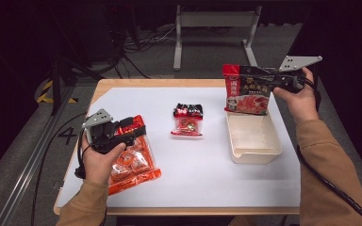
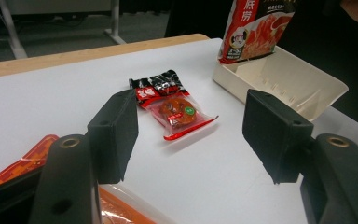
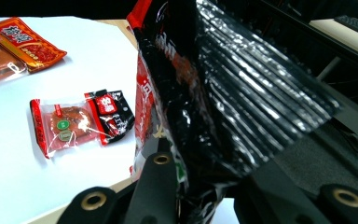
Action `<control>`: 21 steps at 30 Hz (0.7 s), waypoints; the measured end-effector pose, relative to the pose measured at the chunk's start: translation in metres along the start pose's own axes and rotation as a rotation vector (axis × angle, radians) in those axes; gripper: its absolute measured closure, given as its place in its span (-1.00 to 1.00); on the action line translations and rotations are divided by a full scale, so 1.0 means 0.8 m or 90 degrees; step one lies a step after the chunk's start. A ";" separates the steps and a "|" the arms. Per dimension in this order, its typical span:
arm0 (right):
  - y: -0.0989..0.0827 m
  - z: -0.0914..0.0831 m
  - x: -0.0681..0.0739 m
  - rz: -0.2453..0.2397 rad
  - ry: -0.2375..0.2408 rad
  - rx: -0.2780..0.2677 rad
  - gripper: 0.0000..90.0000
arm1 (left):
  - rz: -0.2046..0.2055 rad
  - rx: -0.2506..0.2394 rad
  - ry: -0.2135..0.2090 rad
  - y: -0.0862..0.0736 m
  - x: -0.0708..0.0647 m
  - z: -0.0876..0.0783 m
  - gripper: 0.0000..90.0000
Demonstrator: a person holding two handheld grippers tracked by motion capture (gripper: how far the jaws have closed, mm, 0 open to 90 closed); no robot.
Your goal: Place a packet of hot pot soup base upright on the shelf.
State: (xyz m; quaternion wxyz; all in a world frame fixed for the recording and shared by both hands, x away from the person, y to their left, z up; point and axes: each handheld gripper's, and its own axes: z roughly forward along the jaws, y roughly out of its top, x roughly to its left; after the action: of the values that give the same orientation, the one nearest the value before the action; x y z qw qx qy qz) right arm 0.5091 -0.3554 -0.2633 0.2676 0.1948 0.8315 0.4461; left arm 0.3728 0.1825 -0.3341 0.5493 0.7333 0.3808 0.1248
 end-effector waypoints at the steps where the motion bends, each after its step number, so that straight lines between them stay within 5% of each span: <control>1: -0.001 0.000 -0.001 0.000 0.000 0.001 0.84 | -0.001 0.002 0.000 0.000 0.000 0.000 -0.17; 14: -0.028 0.002 -0.006 0.054 0.002 -0.025 0.83 | -0.004 0.005 -0.003 -0.001 0.000 0.002 -0.18; 21: -0.031 0.002 -0.005 0.055 0.004 -0.029 0.83 | -0.004 0.007 -0.001 -0.001 0.000 0.003 -0.18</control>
State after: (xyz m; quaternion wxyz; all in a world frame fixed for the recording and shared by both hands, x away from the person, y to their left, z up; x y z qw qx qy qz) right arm 0.5112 -0.3696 -0.2838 0.2500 0.2230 0.8127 0.4768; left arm 0.3740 0.1807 -0.3361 0.5462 0.7352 0.3829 0.1203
